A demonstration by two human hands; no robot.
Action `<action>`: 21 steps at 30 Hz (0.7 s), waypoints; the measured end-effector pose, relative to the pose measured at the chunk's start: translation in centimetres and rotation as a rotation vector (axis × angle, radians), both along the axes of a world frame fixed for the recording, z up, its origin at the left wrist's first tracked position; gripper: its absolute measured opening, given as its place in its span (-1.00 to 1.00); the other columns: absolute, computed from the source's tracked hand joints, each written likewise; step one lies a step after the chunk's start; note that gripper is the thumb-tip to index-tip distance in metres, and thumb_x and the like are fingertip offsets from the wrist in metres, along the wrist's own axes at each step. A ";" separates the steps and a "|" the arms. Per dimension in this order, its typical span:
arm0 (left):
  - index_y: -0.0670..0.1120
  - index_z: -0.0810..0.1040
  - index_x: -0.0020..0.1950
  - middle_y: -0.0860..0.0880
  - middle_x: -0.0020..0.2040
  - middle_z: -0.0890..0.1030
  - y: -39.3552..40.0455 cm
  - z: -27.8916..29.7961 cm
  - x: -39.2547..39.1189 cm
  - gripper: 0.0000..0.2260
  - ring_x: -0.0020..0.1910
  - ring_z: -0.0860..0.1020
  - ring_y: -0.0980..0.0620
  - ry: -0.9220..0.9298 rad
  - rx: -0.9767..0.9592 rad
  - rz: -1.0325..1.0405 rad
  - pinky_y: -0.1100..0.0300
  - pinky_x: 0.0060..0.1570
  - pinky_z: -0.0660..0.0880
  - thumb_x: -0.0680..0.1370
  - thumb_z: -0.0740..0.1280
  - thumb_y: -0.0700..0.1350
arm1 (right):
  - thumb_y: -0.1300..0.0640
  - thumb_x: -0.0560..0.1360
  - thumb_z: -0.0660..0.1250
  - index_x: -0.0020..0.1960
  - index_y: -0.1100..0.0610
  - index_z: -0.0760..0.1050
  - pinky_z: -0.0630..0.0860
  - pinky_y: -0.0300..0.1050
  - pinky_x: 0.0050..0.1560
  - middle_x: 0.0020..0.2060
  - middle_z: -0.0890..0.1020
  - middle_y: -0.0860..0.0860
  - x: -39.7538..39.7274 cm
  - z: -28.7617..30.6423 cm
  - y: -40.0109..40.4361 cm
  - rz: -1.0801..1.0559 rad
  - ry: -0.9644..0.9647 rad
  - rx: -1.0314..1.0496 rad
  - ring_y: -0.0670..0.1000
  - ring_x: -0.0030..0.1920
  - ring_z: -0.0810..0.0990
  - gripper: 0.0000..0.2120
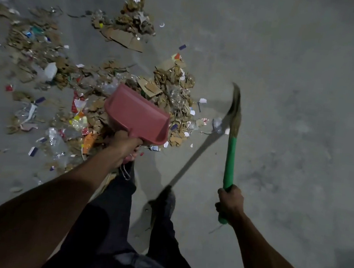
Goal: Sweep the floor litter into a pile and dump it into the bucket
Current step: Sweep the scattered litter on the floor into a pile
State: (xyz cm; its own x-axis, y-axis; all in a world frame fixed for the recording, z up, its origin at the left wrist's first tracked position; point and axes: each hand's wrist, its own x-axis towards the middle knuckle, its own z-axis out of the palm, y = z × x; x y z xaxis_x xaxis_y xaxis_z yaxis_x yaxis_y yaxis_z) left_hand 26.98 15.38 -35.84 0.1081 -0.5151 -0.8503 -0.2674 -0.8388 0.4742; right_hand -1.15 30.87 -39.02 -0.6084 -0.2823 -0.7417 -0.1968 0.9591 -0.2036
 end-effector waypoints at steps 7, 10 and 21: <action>-0.21 0.47 -0.12 -0.12 -0.33 0.45 -1.3 -1.6 3.9 -0.94 -0.52 0.35 0.02 -0.061 0.032 -0.036 0.32 -0.66 0.21 0.55 0.27 -0.29 | 0.25 0.57 0.26 0.17 0.33 0.38 0.47 -0.18 -0.59 -0.22 0.53 0.13 4.0 -1.7 -2.6 0.130 -0.092 0.174 0.06 -0.50 0.55 -0.77; -0.18 0.47 -0.09 -0.13 -0.35 0.45 -2.3 -2.7 6.6 -0.96 -0.54 0.35 0.02 -0.069 0.034 -0.021 0.32 -0.66 0.20 0.55 0.28 -0.28 | 0.23 0.57 0.24 0.17 0.26 0.36 0.45 -0.22 -0.61 -0.19 0.53 0.10 7.4 -2.7 -6.2 0.367 -0.105 0.193 0.05 -0.46 0.56 -0.80; -0.20 0.47 -0.01 -0.17 -0.31 0.50 -5.9 -5.3 17.7 -0.83 -0.48 0.39 -0.03 -0.121 0.043 0.112 0.21 -0.48 0.30 0.44 0.38 -0.24 | 0.22 0.50 0.28 0.23 0.24 0.36 0.63 0.00 -0.12 0.00 0.56 0.15 20.6 -5.2 -19.9 0.777 -0.128 0.175 0.16 -0.06 0.64 -0.68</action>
State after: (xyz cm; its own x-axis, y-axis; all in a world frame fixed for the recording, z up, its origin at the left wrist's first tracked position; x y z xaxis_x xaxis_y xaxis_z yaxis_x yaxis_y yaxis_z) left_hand 44.70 9.45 -41.13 0.2654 -0.4581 -0.8484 -0.2244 -0.8851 0.4077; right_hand 19.43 10.93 -44.19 -0.1933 -0.4633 -0.8649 -0.8057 0.5780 -0.1295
